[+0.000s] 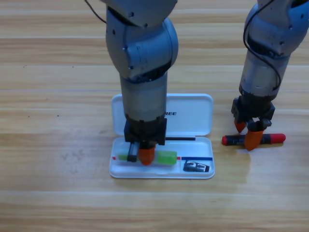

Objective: Clean up eraser and pencils

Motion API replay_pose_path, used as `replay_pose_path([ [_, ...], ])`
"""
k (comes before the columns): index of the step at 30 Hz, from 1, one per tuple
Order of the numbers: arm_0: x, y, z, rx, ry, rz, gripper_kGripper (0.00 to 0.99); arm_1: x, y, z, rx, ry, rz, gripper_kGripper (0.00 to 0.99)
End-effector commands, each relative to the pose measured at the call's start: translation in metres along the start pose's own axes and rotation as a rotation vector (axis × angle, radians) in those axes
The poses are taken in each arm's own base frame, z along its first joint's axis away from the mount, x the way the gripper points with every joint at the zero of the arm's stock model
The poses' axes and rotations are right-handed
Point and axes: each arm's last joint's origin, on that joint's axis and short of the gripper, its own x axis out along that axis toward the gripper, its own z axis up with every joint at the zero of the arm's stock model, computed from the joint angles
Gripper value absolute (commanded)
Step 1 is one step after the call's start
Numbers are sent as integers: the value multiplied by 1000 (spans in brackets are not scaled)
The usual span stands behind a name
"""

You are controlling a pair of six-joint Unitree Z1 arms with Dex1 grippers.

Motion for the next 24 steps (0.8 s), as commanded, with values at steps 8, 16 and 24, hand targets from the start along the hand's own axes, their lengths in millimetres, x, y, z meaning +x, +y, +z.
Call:
replay_pose_path([
  [8, 27, 14, -6, -73, 23, -57, 0, 39, -6, -12, 28, 20, 94, 0],
  [16, 35, 13, -4, -80, 30, -74, 0, 5, 1, -17, 65, 41, 27, 0],
  [24, 36, 13, -3, -79, 28, -75, 0, -55, 28, -8, 132, 22, -24, 0],
])
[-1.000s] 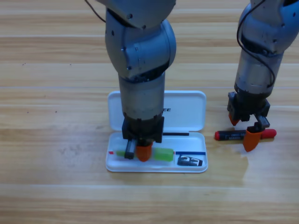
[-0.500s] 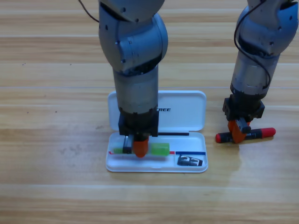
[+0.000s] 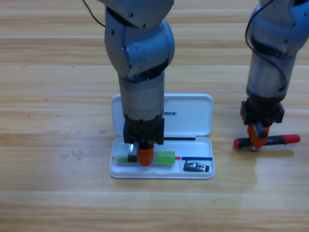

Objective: Clean up eraser and pencils

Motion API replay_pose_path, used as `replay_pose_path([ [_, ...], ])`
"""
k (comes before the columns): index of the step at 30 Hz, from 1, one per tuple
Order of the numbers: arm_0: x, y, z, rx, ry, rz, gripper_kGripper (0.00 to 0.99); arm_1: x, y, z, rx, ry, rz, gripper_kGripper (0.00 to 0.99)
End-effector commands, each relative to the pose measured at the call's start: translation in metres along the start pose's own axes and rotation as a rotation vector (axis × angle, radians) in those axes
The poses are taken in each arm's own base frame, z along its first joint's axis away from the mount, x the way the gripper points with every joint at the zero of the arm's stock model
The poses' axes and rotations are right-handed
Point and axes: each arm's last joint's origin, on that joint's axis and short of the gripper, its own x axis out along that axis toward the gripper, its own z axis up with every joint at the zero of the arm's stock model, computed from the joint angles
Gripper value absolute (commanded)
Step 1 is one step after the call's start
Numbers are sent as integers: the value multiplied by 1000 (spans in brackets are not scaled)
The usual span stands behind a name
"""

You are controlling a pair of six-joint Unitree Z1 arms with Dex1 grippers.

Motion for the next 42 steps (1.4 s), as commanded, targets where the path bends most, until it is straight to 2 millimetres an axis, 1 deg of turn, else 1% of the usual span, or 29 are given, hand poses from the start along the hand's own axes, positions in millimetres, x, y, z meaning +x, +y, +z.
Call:
replay_pose_path([
  [1, 28, 6, 2, -22, 32, -41, 0, -54, 25, -6, 25, -37, -68, 0],
  [3, 29, 6, 2, -28, 35, -43, 0, -58, 29, -5, 28, -41, -74, 0],
  [7, 31, 5, 1, -30, 43, -50, 0, -57, 31, -3, 38, -39, -71, 0],
  [8, 31, 4, 1, -30, 45, -50, 196, -57, 31, -2, 38, -38, -69, 0],
  [9, 31, 4, 1, -31, 47, -52, 479, -56, 31, -1, 40, -38, -68, 0],
  [10, 31, 4, 0, -36, 50, -54, 706, -54, 32, 0, 40, -36, -63, 0],
  [11, 31, 4, -1, -37, 51, -55, 865, -54, 32, 0, 42, -35, -64, 0],
  [12, 30, 4, -1, -37, 50, -54, 959, -54, 32, 1, 43, -35, -62, 0],
  [13, 30, 3, 0, -37, 48, -53, 989, -53, 32, 1, 45, -33, -62, 0],
  [16, 29, 3, -1, -37, 49, -52, 990, -54, 33, 2, 45, -36, -66, 0],
  [18, 28, 2, -1, -37, 48, -51, 990, -58, 37, 5, 43, -44, -71, 0],
  [22, 22, 1, -2, -34, 42, -46, 990, -71, 47, 19, 35, -68, -77, 0],
  [24, 10, 0, -5, -36, 26, -32, 990, -75, 52, 30, 25, -76, -84, 0],
  [27, -20, -2, -14, -46, -10, 9, 990, -80, 58, 50, 8, -88, -94, 0],
  [29, -43, 0, -30, -73, -24, 34, 990, -80, 59, 66, -1, -93, -97, 0],
  [31, -60, 2, -55, -116, -36, 46, 990, -78, 59, 83, -9, -97, -99, 0],
  [34, -75, 4, -95, -196, -38, 50, 990, -68, 55, 110, -20, -95, -96, 0],
  [36, -78, 6, -118, -246, -35, 42, 990, -60, 51, 126, -27, -95, -98, 0],
  [38, -76, 7, -134, -273, -26, 38, 990, -50, 46, 140, -36, -96, -102, 0],
  [42, -62, 2, -149, -286, -2, 13, 990, -32, 40, 161, -53, -95, -107, 0],
])
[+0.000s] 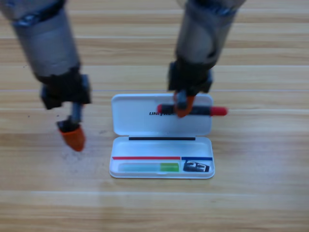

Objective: Clean up eraser and pencils

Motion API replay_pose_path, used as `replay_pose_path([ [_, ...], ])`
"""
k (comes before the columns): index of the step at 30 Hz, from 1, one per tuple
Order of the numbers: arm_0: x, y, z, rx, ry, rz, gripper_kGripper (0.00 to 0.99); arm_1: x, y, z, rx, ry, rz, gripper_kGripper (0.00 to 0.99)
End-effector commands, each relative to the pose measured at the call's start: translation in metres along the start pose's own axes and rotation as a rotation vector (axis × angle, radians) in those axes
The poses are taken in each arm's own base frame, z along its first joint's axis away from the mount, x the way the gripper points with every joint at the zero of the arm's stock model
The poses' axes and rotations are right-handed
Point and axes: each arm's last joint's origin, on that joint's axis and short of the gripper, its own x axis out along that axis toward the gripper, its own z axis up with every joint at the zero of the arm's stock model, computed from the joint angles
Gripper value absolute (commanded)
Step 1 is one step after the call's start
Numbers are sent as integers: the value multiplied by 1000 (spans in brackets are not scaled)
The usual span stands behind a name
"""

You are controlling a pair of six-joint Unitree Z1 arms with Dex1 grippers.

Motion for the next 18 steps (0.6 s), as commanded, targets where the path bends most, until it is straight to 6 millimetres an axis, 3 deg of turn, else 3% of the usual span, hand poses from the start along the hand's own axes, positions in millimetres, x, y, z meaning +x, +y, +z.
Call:
replay_pose_path([
  [1, 22, 10, -33, -70, 45, -33, 990, 79, 13, 38, -56, 91, 90, 0],
  [8, 40, -1, -42, -79, 34, -66, 990, 108, 11, 43, -52, 124, 99, 0],
  [18, 50, -4, -44, -78, 31, -75, 990, 110, 9, 44, -45, 123, 97, 0],
])
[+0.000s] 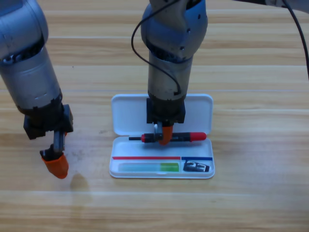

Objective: Clean up eraser and pencils

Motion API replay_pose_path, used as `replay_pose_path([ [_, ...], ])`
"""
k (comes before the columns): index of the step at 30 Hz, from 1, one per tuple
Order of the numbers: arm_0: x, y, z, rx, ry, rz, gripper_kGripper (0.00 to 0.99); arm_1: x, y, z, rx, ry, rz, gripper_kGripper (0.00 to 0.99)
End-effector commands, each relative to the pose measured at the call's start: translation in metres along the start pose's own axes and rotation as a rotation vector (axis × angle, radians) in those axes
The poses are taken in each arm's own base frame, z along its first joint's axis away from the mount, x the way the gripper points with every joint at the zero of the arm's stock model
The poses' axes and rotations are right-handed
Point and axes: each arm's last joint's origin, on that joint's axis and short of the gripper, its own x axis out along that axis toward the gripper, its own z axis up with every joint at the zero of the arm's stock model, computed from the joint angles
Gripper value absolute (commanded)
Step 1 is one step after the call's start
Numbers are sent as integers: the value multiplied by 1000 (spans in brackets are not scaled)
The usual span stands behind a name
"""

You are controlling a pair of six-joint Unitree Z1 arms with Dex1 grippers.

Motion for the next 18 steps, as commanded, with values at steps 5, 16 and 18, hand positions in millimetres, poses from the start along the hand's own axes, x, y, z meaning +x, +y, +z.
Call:
replay_pose_path([
  [5, 4, 2, -6, -13, 1, -12, 990, 29, 8, 10, -2, 49, 33, 0],
  [16, -2, 2, -6, -7, -8, 4, 989, -34, 20, 4, 15, -47, 11, 985],
  [18, -5, 3, -6, -5, -14, 11, 986, -63, 30, -4, 12, -91, 16, 986],
])
